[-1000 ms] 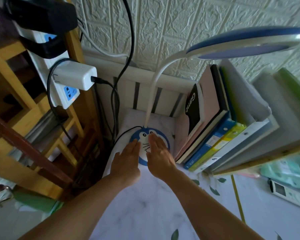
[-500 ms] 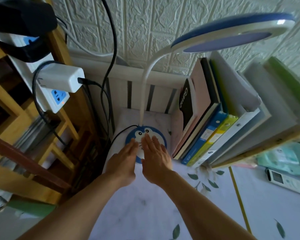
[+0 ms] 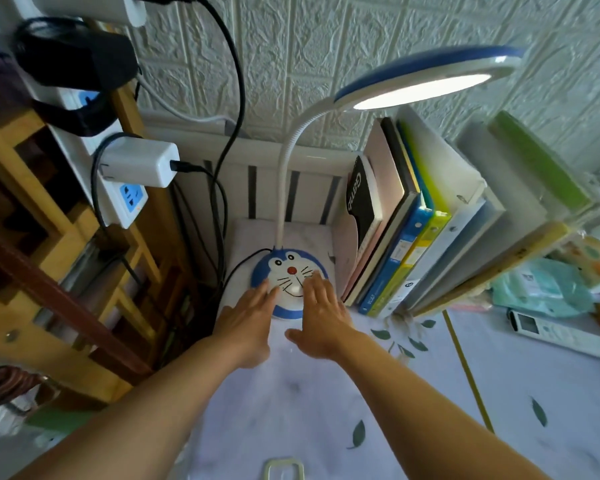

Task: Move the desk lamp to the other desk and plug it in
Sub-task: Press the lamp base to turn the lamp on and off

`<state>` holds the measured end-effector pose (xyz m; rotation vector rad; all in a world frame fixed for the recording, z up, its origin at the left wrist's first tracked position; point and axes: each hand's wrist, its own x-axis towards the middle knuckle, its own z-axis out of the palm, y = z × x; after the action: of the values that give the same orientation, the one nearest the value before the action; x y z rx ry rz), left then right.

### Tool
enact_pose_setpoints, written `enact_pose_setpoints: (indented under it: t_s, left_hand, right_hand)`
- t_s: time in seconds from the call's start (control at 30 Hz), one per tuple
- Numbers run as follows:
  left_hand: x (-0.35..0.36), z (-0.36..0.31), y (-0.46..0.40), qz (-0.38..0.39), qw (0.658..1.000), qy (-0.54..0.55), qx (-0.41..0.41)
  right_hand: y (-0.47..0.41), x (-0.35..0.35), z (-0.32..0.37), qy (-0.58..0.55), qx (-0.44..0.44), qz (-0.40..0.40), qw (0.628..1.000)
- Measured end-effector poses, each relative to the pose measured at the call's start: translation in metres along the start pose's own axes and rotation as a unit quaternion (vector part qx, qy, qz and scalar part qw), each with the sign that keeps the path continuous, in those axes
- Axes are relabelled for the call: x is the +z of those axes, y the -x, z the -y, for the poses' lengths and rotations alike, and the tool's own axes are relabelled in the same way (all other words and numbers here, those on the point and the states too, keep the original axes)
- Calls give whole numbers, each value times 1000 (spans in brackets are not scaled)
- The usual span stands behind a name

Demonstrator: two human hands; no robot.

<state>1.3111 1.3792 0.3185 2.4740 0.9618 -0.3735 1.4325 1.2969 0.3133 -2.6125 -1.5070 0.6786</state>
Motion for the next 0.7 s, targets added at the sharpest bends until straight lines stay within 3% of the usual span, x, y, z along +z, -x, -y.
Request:
enact_pose_setpoints:
  t_s: [0.27,0.7]
  left_hand:
    - [-1,-12,11,-2,1000,-23,-5]
    - [8,-17,2,-15,999,-14,-34]
  right_hand:
    - [14,-4,-1,25,6,-7,1000]
    - [-7,-7,-1,51,-56,-19,997]
